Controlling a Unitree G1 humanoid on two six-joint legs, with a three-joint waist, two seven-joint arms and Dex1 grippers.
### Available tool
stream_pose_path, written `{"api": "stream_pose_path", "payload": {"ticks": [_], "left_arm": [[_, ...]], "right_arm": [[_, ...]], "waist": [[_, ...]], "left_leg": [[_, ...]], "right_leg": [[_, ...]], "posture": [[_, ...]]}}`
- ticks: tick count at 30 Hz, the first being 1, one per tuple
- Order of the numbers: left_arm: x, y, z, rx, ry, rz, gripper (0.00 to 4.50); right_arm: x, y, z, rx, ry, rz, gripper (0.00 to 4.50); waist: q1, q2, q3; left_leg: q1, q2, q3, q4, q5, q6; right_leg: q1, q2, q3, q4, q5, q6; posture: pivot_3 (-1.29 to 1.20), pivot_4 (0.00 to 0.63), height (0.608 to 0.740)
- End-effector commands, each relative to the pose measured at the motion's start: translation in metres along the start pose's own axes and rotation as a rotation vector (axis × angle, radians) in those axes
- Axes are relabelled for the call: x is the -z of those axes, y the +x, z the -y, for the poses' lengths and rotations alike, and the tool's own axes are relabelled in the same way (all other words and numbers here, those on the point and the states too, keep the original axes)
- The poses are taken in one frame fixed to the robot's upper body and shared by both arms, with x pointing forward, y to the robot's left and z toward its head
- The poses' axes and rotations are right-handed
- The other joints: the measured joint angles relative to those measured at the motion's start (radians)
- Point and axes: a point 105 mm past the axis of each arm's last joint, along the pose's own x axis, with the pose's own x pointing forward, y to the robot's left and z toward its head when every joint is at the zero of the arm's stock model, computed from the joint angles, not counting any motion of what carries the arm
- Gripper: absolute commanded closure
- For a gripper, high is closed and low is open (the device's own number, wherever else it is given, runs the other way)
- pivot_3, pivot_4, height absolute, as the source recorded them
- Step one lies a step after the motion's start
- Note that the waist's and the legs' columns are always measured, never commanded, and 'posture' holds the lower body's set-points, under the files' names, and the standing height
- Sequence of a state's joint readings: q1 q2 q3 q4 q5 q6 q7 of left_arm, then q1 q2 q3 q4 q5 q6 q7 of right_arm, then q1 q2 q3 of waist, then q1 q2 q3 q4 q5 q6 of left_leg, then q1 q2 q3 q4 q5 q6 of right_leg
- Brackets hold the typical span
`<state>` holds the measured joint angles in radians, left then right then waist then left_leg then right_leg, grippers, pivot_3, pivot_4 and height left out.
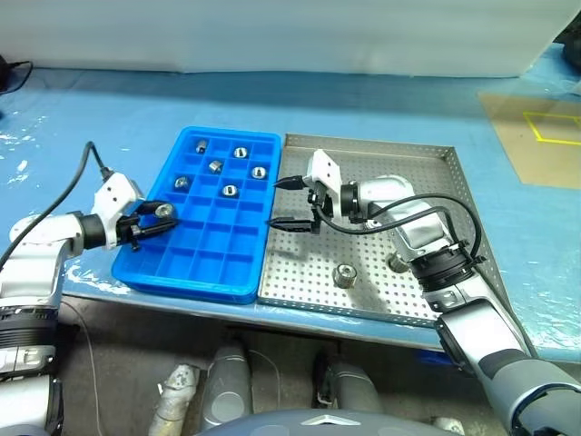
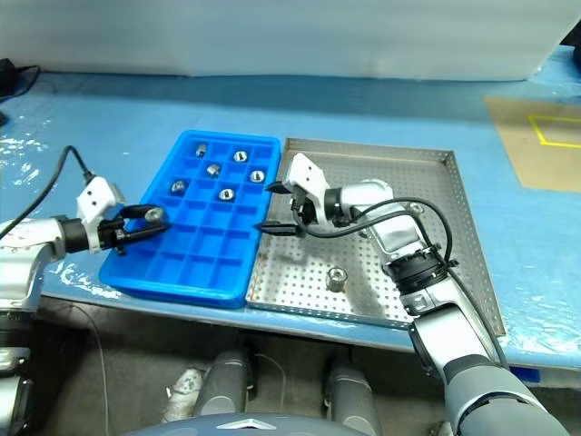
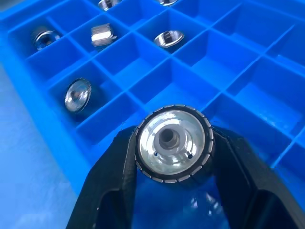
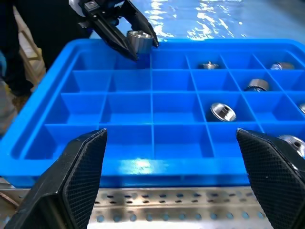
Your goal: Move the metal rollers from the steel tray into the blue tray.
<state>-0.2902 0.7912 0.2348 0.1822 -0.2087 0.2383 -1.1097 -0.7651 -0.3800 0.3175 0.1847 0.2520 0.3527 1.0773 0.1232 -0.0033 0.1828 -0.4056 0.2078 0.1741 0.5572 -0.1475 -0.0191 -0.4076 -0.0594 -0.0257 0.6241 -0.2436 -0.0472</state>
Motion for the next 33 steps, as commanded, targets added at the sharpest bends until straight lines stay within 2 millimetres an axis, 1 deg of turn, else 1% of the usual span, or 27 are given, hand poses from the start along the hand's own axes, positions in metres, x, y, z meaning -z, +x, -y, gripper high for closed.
{"api": "stream_pose_path", "payload": {"ticks": [1, 3, 6, 8, 11, 14, 16, 17, 19, 23, 29, 30, 33], "left_arm": [[-0.007, -0.006, -0.009, -0.055, 0.015, 0.026, 2.60], [-0.003, -0.004, -0.012, -0.065, 0.002, 0.019, 2.60], [0.009, 0.008, -0.013, -0.064, 0.000, -0.025, 2.60], [0.013, 0.014, -0.014, -0.063, 0.000, -0.039, 2.60], [0.015, 0.021, -0.009, -0.022, -0.006, -0.036, 2.60], [0.020, 0.023, -0.003, 0.028, 0.012, -0.062, 2.60], [0.024, 0.022, -0.003, 0.035, 0.016, -0.088, 1.87], [0.026, 0.022, -0.004, 0.034, 0.012, -0.097, 1.66], [0.027, 0.020, -0.006, 0.029, 0.028, -0.113, 1.07], [0.028, 0.017, -0.010, 0.034, 0.051, -0.133, 1.07], [0.008, 0.024, -0.015, 0.031, 0.075, -0.068, 1.07], [0.002, 0.027, -0.014, 0.038, 0.084, -0.045, 1.07], [-0.036, 0.043, -0.002, 0.116, 0.095, 0.097, 1.07]], "right_arm": [[-0.015, -0.002, -0.006, -0.038, -0.030, 0.047, 0.04], [-0.016, -0.003, -0.008, -0.051, -0.024, 0.050, 0.04], [-0.014, -0.005, -0.009, -0.048, -0.025, 0.036, 0.04], [-0.013, -0.007, -0.009, -0.038, -0.024, 0.031, 0.04], [-0.011, -0.010, -0.008, -0.015, -0.023, 0.020, 0.04], [-0.008, -0.013, -0.007, 0.003, -0.019, 0.012, 0.04], [-0.006, -0.015, -0.008, 0.013, -0.015, 0.008, 0.04], [-0.006, -0.016, -0.008, 0.017, -0.013, 0.006, 0.04], [-0.005, -0.017, -0.008, 0.024, -0.011, 0.005, 0.04], [-0.004, -0.018, -0.008, 0.039, -0.004, 0.005, 0.04], [-0.002, -0.018, -0.008, 0.051, -0.005, 0.002, 0.04], [-0.001, -0.018, -0.008, 0.052, -0.004, 0.002, 0.04], [0.000, -0.020, -0.007, 0.068, -0.004, -0.004, 0.04]], "waist": [[0.005, 0.000, 0.000], [0.007, 0.000, 0.000], [0.007, 0.000, 0.000], [0.006, 0.000, 0.000], [0.003, 0.000, -0.001], [0.000, 0.000, -0.001], [-0.001, 0.001, -0.001], [-0.001, 0.001, -0.001], [-0.002, 0.002, -0.002], [-0.006, 0.002, -0.002], [-0.007, 0.002, -0.002], [-0.007, 0.002, -0.002], [-0.004, 0.002, -0.002]], "left_leg": [[0.000, 0.000, 0.000, 0.000, 0.000, -0.001], [0.000, 0.000, 0.000, 0.000, 0.001, -0.002], [0.001, 0.000, -0.001, 0.000, 0.002, -0.003], [0.002, 0.000, -0.001, 0.000, 0.002, -0.004], [0.002, 0.000, -0.001, 0.000, 0.004, -0.006], [0.002, 0.000, -0.001, 0.000, 0.005, -0.008], [0.002, 0.000, -0.001, 0.000, 0.005, -0.008], [0.002, 0.000, -0.001, 0.000, 0.005, -0.008], [0.003, 0.000, -0.001, 0.000, 0.005, -0.008], [0.004, 0.000, 0.000, 0.000, 0.006, -0.009], [0.005, 0.000, 0.000, 0.000, 0.006, -0.010], [0.005, 0.000, 0.000, 0.000, 0.006, -0.010], [0.005, 0.000, 0.000, 0.000, 0.006, -0.010]], "right_leg": [[0.000, 0.000, 0.000, 0.000, 0.000, 0.000], [0.000, 0.000, 0.000, 0.000, 0.000, 0.000], [0.000, 0.000, 0.000, 0.001, 0.000, 0.000], [0.001, 0.000, 0.000, 0.002, 0.000, 0.000], [0.001, 0.000, 0.000, 0.002, 0.000, 0.000], [0.001, 0.001, 0.001, 0.002, 0.000, 0.000], [0.001, 0.001, 0.001, 0.002, 0.000, 0.000], [0.001, 0.001, 0.001, 0.002, 0.000, 0.000], [0.001, 0.001, 0.001, 0.002, 0.000, 0.000], [0.001, 0.001, 0.001, 0.004, 0.000, 0.000], [0.001, 0.001, 0.002, 0.006, 0.000, 0.000], [0.001, 0.001, 0.002, 0.006, 0.000, 0.000], [0.001, 0.001, 0.002, 0.006, 0.000, 0.000]], "posture": [[0.14, 0.150, 0.740], [0.14, 0.150, 0.740], [0.12, 0.150, 0.740], [0.11, 0.150, 0.740], [0.09, 0.150, 0.740], [0.08, 0.150, 0.740], [0.07, 0.150, 0.740], [0.07, 0.150, 0.740], [0.06, 0.150, 0.740], [0.05, 0.150, 0.740], [0.03, 0.150, 0.740], [0.03, 0.150, 0.740], [0.01, 0.150, 0.740]]}}
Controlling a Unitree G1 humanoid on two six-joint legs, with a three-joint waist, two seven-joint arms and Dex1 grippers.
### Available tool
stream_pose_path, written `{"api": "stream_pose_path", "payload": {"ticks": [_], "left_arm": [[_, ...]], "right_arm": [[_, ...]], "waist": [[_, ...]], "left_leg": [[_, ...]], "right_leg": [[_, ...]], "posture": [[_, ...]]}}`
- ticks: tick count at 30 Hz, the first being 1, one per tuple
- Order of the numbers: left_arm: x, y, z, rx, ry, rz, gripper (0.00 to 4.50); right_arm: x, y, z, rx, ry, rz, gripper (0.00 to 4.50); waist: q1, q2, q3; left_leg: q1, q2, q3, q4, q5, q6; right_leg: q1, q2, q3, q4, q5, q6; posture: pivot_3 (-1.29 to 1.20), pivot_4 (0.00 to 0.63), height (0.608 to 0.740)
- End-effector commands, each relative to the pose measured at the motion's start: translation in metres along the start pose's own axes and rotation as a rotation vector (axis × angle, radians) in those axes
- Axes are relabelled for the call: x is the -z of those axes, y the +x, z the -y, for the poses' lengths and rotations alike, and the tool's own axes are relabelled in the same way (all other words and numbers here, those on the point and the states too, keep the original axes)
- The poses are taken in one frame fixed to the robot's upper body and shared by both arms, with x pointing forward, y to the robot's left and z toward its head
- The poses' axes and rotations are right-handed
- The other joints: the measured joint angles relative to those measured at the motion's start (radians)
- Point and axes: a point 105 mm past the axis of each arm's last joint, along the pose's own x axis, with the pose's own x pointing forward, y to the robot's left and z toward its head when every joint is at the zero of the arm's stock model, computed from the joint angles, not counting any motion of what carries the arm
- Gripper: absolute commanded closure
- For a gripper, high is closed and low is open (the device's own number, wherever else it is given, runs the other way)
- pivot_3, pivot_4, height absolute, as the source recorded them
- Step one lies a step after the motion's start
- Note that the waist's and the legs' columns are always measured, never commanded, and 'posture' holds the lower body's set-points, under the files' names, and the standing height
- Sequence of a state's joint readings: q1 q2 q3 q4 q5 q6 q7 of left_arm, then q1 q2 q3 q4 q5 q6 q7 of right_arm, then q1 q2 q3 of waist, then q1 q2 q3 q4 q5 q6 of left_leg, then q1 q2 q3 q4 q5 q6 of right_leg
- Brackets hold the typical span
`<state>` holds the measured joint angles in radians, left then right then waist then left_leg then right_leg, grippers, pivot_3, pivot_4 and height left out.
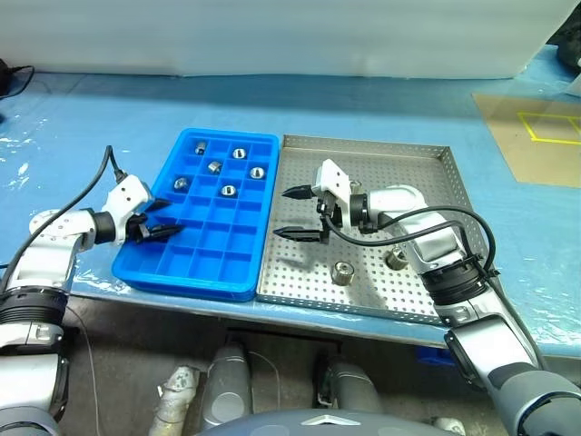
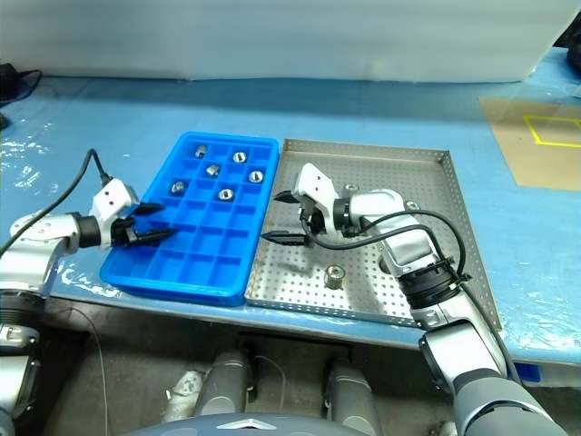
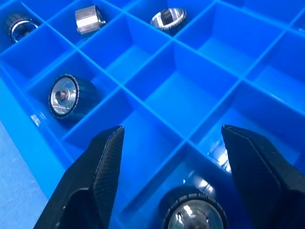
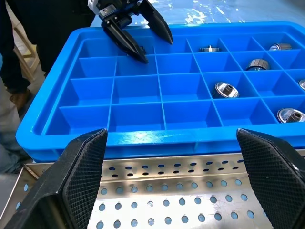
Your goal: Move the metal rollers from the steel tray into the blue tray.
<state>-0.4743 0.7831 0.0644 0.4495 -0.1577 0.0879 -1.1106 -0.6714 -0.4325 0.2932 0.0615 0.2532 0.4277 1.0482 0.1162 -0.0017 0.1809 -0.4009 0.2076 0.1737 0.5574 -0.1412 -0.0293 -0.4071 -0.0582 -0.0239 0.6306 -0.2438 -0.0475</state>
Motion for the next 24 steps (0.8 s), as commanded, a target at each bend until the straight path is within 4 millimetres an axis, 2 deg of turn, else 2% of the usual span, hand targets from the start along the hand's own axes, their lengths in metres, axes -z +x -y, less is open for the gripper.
{"api": "stream_pose_path", "payload": {"ticks": [1, 7, 10, 12, 15, 18, 20, 22, 24], "left_arm": [[-0.052, 0.015, 0.008, 0.075, 0.056, 0.168, 1.07], [-0.103, 0.069, 0.028, 0.168, 0.019, 0.350, 1.07], [-0.118, 0.093, 0.045, 0.261, 0.030, 0.379, 1.07], [-0.126, 0.113, 0.055, 0.308, 0.028, 0.390, 1.07], [-0.128, 0.137, 0.083, 0.439, 0.060, 0.368, 1.07], [-0.131, 0.147, 0.114, 0.612, 0.107, 0.358, 1.07], [-0.134, 0.151, 0.127, 0.682, 0.122, 0.362, 1.07], [-0.123, 0.150, 0.149, 0.830, 0.180, 0.316, 1.07], [-0.112, 0.151, 0.162, 0.909, 0.223, 0.266, 1.07]], "right_arm": [[-0.013, -0.006, 0.002, 0.031, -0.040, 0.037, 0.04], [-0.012, -0.027, 0.008, 0.129, -0.012, 0.037, 0.04], [-0.005, -0.048, 0.012, 0.218, 0.006, 0.007, 0.04], [0.001, -0.069, 0.016, 0.300, 0.022, -0.017, 0.04], [0.010, -0.103, 0.016, 0.423, 0.049, -0.062, 0.04], [0.018, -0.122, 0.001, 0.491, 0.083, -0.099, 0.04], [0.022, -0.131, -0.006, 0.525, 0.101, -0.119, 0.04], [0.030, -0.141, -0.015, 0.581, 0.138, -0.142, 0.04], [0.035, -0.146, -0.023, 0.615, 0.162, -0.155, 0.04]], "waist": [[0.007, 0.000, 0.000], [0.008, 0.000, 0.000], [-0.004, -0.001, 0.000], [-0.018, -0.001, 0.000], [-0.028, -0.001, 0.000], [-0.051, -0.001, 0.000], [-0.072, -0.001, 0.000], [-0.088, -0.001, 0.000], [-0.099, 0.000, -0.001]], "left_leg": [[-0.001, 0.000, 0.000, 0.000, 0.000, 0.000], [-0.004, -0.001, 0.000, 0.006, -0.001, 0.002], [-0.003, -0.001, 0.000, 0.008, -0.001, 0.002], [-0.003, -0.002, 0.000, 0.008, -0.001, 0.002], [-0.003, -0.002, 0.000, 0.007, -0.001, 0.003], [-0.003, -0.002, 0.001, 0.007, -0.004, 0.006], [-0.003, -0.002, 0.001, 0.006, -0.004, 0.008], [-0.003, -0.002, 0.001, 0.006, -0.007, 0.013], [-0.003, -0.002, 0.001, 0.006, -0.006, 0.017]], "right_leg": [[0.000, 0.000, 0.000, 0.000, 0.000, 0.000], [0.000, -0.002, 0.000, 0.001, 0.000, 0.000], [0.000, -0.001, 0.001, 0.002, 0.000, 0.001], [0.000, 0.000, 0.001, 0.003, 0.000, 0.001], [0.000, 0.001, 0.001, 0.002, 0.001, 0.001], [0.001, 0.001, 0.002, -0.001, 0.003, 0.005], [0.003, 0.002, 0.002, -0.005, 0.003, 0.005], [0.002, 0.002, 0.002, -0.006, 0.003, 0.005], [0.003, 0.002, 0.002, -0.008, 0.003, 0.005]], "posture": [[-0.01, 0.150, 0.740], [-0.10, 0.150, 0.740], [-0.18, 0.150, 0.740], [-0.22, 0.150, 0.740], [-0.30, 0.150, 0.740], [-0.38, 0.150, 0.740], [-0.42, 0.150, 0.740], [-0.46, 0.150, 0.740], [-0.49, 0.150, 0.740]]}}
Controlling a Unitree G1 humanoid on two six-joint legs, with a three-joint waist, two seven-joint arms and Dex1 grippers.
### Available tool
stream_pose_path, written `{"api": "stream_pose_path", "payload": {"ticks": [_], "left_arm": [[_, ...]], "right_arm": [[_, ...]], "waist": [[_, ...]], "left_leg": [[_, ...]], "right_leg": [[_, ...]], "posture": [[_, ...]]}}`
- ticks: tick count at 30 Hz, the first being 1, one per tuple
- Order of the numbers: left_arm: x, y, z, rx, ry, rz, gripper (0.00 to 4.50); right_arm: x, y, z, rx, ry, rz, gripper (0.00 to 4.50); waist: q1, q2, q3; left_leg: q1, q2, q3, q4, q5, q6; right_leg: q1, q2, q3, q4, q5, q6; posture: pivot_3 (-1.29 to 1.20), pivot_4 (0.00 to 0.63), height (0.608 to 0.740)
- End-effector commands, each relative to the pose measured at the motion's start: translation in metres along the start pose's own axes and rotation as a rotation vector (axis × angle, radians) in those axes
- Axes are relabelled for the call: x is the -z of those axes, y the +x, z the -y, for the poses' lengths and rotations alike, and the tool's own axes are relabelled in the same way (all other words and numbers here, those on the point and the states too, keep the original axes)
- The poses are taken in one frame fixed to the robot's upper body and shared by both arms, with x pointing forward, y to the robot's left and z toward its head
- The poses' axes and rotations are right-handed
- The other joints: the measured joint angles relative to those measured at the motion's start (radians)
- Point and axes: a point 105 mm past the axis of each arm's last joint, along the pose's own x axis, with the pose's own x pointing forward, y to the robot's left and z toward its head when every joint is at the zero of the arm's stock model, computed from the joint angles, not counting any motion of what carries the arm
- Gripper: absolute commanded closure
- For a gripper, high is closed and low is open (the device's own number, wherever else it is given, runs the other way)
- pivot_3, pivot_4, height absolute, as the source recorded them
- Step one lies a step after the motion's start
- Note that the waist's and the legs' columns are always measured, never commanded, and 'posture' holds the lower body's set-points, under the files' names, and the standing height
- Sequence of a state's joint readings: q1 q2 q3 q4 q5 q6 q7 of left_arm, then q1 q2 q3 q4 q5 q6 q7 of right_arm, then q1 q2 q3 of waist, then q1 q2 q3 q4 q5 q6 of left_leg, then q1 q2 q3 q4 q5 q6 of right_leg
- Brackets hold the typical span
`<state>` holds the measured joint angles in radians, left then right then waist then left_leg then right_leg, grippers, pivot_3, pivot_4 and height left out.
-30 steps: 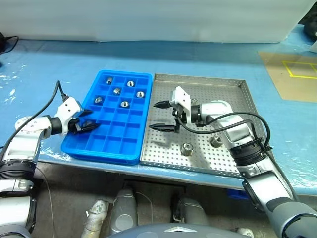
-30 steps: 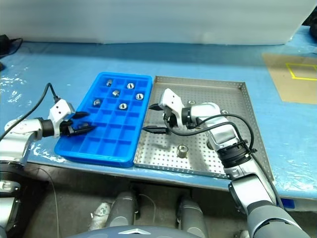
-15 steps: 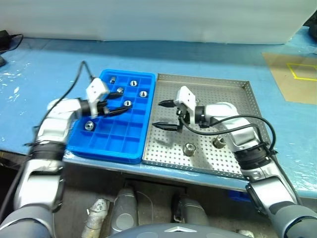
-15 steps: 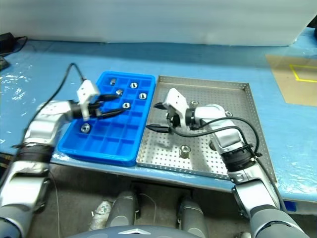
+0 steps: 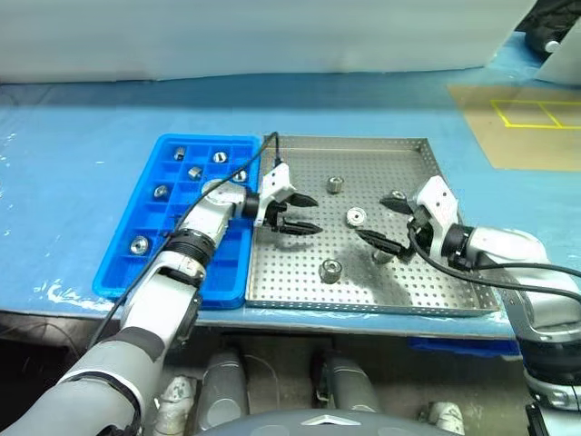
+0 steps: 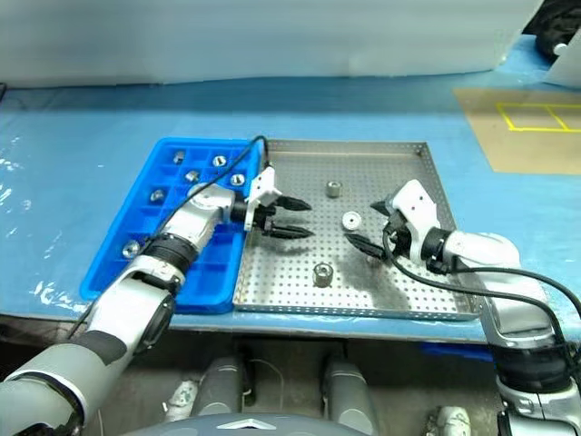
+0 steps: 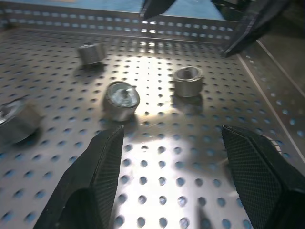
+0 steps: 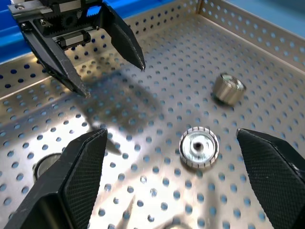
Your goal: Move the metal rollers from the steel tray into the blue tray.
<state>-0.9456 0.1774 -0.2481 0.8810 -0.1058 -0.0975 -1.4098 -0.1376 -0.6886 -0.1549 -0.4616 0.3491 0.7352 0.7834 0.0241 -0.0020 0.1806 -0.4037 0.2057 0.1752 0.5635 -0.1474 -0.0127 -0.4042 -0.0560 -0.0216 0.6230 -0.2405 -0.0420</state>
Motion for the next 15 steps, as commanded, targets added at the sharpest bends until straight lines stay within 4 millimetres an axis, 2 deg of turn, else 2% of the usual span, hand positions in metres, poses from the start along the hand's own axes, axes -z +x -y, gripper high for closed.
{"api": "stream_pose_path", "payload": {"ticks": [1, 8, 15], "left_arm": [[0.010, 0.008, 0.016, 0.155, 0.051, -0.086, 1.07], [0.010, 0.020, 0.022, 0.234, 0.059, -0.098, 1.07], [0.020, 0.030, 0.032, 0.277, 0.062, -0.111, 1.07]], "right_arm": [[-0.007, -0.017, -0.003, 0.074, -0.008, 0.022, 0.04], [-0.003, -0.023, -0.015, 0.104, 0.028, 0.014, 0.04], [-0.003, -0.023, -0.014, 0.113, 0.029, 0.004, 0.04]], "waist": [[-0.014, 0.001, 0.000], [-0.040, 0.001, 0.000], [-0.041, 0.001, -0.001]], "left_leg": [[0.001, 0.000, 0.000, 0.000, 0.000, 0.001], [0.002, 0.000, 0.001, 0.004, -0.002, -0.002], [0.005, 0.000, 0.001, 0.004, -0.004, 0.002]], "right_leg": [[0.001, 0.000, 0.000, -0.001, 0.000, 0.000], [0.004, -0.002, 0.001, -0.001, 0.000, -0.001], [0.009, -0.003, 0.002, -0.005, 0.000, -0.001]], "posture": [[-0.50, 0.150, 0.740], [-0.54, 0.150, 0.740], [-0.54, 0.150, 0.740]]}}
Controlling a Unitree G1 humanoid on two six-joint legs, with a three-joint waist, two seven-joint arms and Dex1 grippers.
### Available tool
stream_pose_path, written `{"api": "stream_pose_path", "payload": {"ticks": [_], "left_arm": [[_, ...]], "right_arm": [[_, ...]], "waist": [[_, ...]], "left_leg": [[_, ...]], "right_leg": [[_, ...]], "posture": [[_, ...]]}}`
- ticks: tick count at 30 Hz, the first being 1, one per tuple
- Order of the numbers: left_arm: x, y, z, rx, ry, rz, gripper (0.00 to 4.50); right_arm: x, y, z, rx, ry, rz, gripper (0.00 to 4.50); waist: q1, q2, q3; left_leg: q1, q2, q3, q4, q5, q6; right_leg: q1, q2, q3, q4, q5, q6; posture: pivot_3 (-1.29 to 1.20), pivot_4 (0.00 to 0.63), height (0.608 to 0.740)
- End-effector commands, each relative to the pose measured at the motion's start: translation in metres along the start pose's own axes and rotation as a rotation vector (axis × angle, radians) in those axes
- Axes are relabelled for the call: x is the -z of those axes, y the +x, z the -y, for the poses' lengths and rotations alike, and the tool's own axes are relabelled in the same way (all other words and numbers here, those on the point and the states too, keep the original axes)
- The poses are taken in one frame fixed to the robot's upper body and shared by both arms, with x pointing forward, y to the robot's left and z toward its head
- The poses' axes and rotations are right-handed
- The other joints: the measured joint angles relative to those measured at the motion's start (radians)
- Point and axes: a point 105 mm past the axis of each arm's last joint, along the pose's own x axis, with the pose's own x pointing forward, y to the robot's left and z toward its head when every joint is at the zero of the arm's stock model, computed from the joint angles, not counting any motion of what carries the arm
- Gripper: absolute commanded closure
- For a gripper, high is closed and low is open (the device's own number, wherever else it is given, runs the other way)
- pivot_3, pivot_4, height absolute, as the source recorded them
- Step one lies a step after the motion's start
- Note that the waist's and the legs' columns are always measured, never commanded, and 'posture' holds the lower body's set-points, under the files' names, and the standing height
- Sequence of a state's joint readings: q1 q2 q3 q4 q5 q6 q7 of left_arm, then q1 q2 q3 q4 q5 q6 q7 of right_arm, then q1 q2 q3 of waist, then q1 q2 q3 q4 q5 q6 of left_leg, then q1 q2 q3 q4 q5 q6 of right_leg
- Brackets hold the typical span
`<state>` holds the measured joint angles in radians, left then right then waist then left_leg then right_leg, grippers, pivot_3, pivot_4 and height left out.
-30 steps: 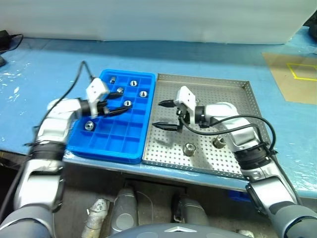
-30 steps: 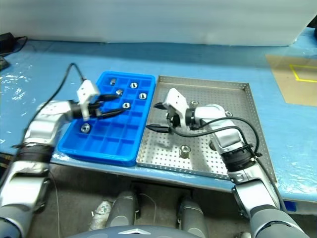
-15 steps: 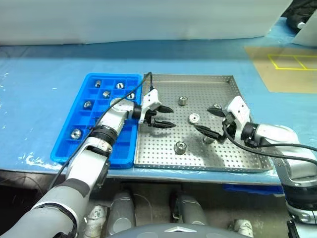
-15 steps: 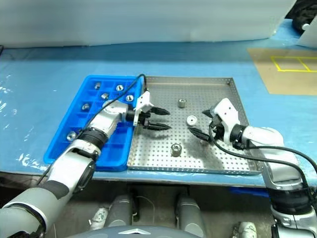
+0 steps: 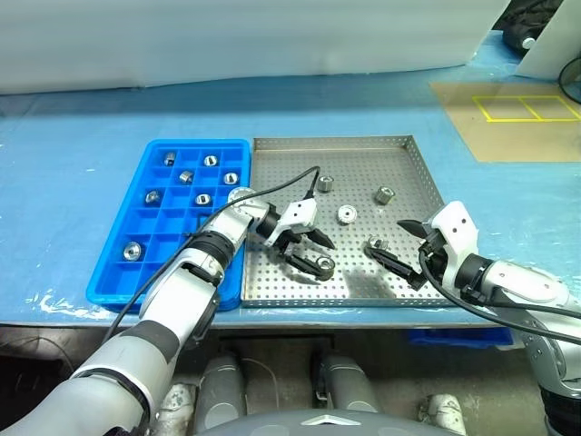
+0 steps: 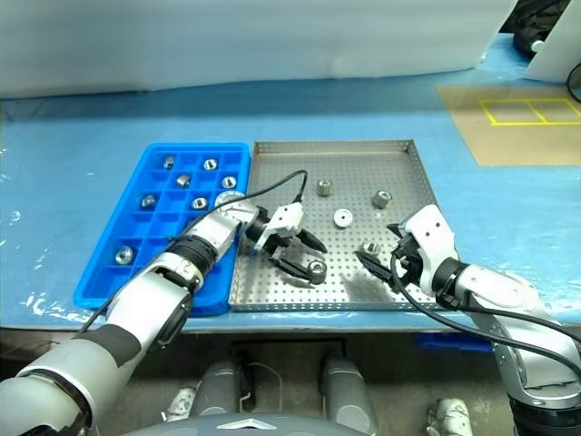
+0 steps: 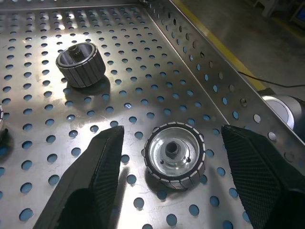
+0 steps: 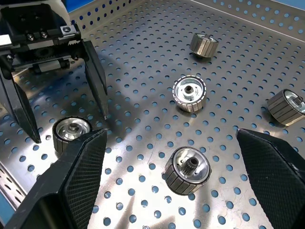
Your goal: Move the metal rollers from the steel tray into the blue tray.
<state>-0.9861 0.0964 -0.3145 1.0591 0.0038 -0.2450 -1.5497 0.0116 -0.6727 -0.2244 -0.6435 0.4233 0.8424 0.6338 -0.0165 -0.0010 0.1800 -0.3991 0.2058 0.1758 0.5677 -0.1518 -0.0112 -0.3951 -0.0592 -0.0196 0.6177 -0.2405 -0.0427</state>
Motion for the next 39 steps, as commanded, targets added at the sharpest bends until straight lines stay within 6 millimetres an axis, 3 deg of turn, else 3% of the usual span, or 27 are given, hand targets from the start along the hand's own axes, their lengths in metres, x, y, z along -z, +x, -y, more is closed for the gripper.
{"api": "stream_pose_path", "payload": {"ticks": [1, 9, 17, 22, 26, 29, 34, 39], "left_arm": [[-0.001, 0.006, 0.004, 0.030, 0.026, -0.003, 1.07], [0.013, 0.020, 0.015, 0.069, 0.009, -0.023, 1.07], [0.024, 0.028, 0.009, -0.031, -0.033, -0.042, 1.07], [0.029, 0.021, 0.004, -0.080, -0.034, -0.060, 2.28], [0.023, 0.018, 0.002, -0.094, -0.017, -0.033, 2.28], [0.008, 0.005, -0.012, -0.178, 0.020, 0.015, 2.68], [-0.019, -0.023, -0.032, -0.318, 0.057, 0.103, 2.68], [-0.021, -0.066, -0.027, -0.373, 0.054, 0.126, 2.68]], "right_arm": [[-0.012, -0.006, 0.000, 0.012, -0.036, 0.034, 0.04], [-0.009, -0.006, -0.002, 0.013, -0.037, 0.020, 0.04], [-0.009, -0.004, 0.000, 0.021, -0.045, 0.013, 0.04], [-0.009, -0.001, -0.001, 0.013, -0.048, 0.015, 0.04], [-0.010, 0.000, -0.001, 0.007, -0.049, 0.019, 0.04], [-0.016, 0.004, -0.004, -0.024, -0.054, 0.036, 0.04], [-0.028, 0.013, -0.008, -0.090, -0.068, 0.067, 0.04], [-0.044, 0.030, -0.010, -0.194, -0.100, 0.102, 0.04]], "waist": [[-0.001, 0.000, 0.000], [-0.001, 0.001, 0.000], [-0.002, 0.003, -0.002], [-0.002, 0.006, -0.003], [-0.001, 0.006, -0.004], [-0.002, 0.006, -0.004], [0.001, 0.006, -0.003], [0.003, 0.006, -0.003]], "left_leg": [[0.000, 0.000, 0.000, 0.000, 0.000, 0.000], [0.000, 0.000, 0.000, -0.001, 0.001, 0.004], [0.010, 0.000, 0.000, -0.004, -0.001, 0.002], [0.013, 0.000, 0.000, -0.006, -0.001, 0.002], [0.013, 0.000, 0.000, -0.006, -0.001, 0.002], [0.013, 0.000, 0.000, -0.006, -0.001, 0.002], [0.012, 0.000, 0.000, -0.007, -0.001, 0.002], [0.009, 0.000, -0.001, -0.008, -0.001, 0.002]], "right_leg": [[0.000, 0.000, 0.000, 0.000, 0.000, 0.000], [0.001, 0.000, 0.000, -0.003, 0.000, 0.000], [0.011, 0.000, 0.000, -0.007, 0.000, 0.000], [0.013, 0.000, 0.000, -0.010, 0.000, 0.000], [0.013, 0.000, 0.000, -0.010, 0.000, 0.000], [0.013, 0.000, 0.000, -0.010, 0.000, 0.000], [0.011, 0.000, 0.000, -0.010, 0.000, 0.000], [0.008, 0.000, 0.000, -0.010, 0.000, 0.000]], "posture": [[-0.55, 0.150, 0.740], [-0.54, 0.150, 0.740], [-0.53, 0.150, 0.740], [-0.52, 0.150, 0.740], [-0.50, 0.150, 0.740], [-0.48, 0.150, 0.740], [-0.42, 0.150, 0.740], [-0.32, 0.150, 0.740]]}}
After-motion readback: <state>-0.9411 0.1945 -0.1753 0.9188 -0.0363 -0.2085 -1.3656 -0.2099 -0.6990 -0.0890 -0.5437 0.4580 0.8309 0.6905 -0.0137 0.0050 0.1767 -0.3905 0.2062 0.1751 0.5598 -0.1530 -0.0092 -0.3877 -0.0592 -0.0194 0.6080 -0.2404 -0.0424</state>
